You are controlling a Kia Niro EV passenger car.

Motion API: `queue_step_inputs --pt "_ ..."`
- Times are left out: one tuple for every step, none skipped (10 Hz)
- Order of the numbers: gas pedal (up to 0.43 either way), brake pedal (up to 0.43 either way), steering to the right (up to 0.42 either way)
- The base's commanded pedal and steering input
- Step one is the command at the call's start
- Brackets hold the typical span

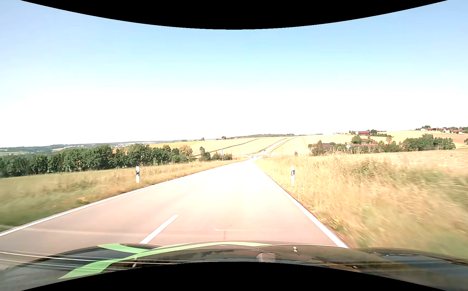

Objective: Follow the waypoints while adhering to traffic rules and regulations

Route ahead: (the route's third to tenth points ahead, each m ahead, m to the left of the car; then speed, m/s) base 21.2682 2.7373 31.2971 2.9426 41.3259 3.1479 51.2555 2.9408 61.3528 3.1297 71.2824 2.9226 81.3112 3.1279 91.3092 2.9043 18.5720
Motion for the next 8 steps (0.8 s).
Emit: queue_step_inputs --pt "0.0 0.0 -0.003" --pt "0.0 0.0 -0.003" --pt "0.0 0.0 -0.002" --pt "0.0 0.0 -0.002" --pt "0.0 0.0 -0.002" --pt "0.0 0.0 -0.002" --pt "0.0 0.0 -0.002" --pt "0.0 0.0 -0.002"
